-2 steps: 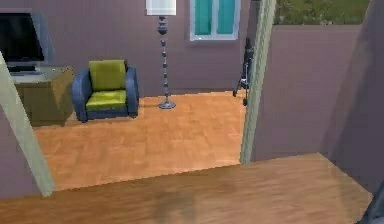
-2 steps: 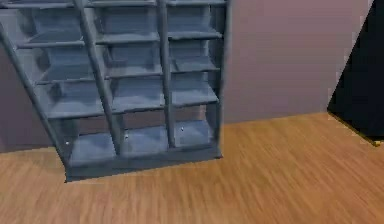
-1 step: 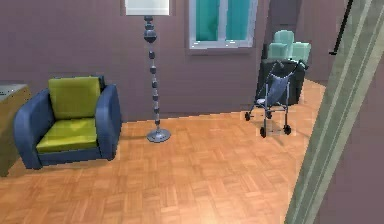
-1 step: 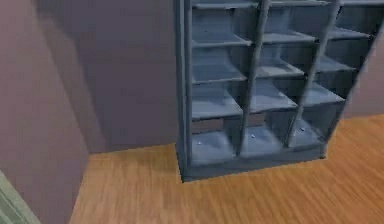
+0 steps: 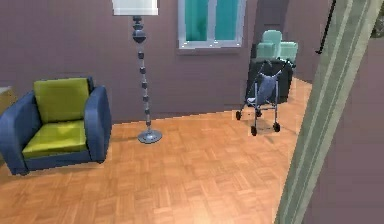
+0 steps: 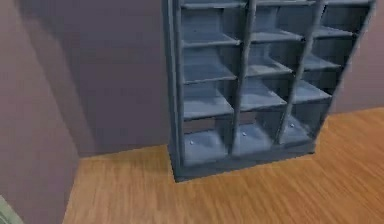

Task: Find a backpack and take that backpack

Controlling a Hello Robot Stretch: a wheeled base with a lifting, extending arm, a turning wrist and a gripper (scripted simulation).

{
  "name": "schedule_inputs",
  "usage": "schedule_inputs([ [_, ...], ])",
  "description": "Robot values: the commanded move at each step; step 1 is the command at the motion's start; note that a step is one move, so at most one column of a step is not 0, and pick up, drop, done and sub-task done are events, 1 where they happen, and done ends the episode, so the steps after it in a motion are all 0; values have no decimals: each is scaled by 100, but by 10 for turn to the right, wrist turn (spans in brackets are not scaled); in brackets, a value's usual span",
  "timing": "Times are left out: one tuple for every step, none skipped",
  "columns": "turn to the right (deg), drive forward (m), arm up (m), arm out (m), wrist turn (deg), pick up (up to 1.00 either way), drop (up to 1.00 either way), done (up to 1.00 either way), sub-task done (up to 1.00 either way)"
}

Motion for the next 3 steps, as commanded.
schedule_inputs([
  [-90, 0, 0, 0, 0, 0, 0, 0, 0],
  [0, 85, 0, 0, 0, 0, 0, 0, 0],
  [450, 0, 0, 0, 0, 0, 0, 0, 0],
])
